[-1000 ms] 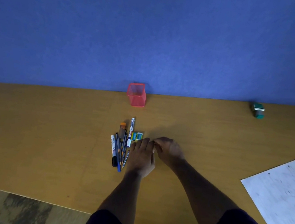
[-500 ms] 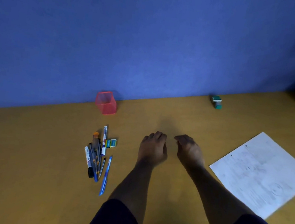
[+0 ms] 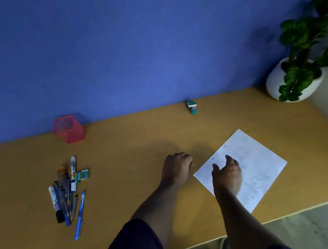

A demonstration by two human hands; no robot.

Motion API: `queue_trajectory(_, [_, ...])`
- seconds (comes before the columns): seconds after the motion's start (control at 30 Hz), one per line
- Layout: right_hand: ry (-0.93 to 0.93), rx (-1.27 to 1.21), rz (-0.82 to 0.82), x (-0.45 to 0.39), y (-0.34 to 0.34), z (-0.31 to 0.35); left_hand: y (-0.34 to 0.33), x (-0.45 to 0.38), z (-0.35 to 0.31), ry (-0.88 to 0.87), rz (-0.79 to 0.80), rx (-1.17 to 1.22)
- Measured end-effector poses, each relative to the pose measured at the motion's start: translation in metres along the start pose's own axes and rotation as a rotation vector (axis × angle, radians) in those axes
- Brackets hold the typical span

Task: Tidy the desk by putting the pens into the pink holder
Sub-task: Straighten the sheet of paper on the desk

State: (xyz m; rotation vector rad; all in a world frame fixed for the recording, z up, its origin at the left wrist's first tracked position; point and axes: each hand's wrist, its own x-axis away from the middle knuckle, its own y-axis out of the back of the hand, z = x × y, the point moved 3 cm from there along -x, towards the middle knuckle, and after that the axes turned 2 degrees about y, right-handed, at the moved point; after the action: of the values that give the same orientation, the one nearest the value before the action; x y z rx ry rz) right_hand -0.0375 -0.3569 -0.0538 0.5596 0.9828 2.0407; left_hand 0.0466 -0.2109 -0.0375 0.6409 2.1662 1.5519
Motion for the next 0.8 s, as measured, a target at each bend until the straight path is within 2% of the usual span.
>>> queue_trajectory(0.2, [-0.327,-0.076,-0.109,-0.009,0.019,-0.036,-0.019,-0.020,-0.038,0.014,0.128,-0.001])
queue_trajectory(0.33, [-0.446,0.006,-0.152,-0.009,0.026,-0.051,-0.032,-0.025,-0.049,0.101,0.219,-0.046])
queue_trajectory(0.43, [-0.556,0.106,-0.111,-0.004,0.032,-0.065,-0.044,-0.022,-0.056,0.193,0.276,-0.101])
queue_trajectory(0.53, [-0.562,0.160,-0.081,-0.001,0.035,-0.075,-0.052,-0.017,-0.062,0.251,0.310,-0.143])
queue_trajectory(0.8, [-0.621,0.130,-0.057,-0.012,0.040,-0.083,-0.051,-0.016,-0.071,0.323,0.263,-0.145])
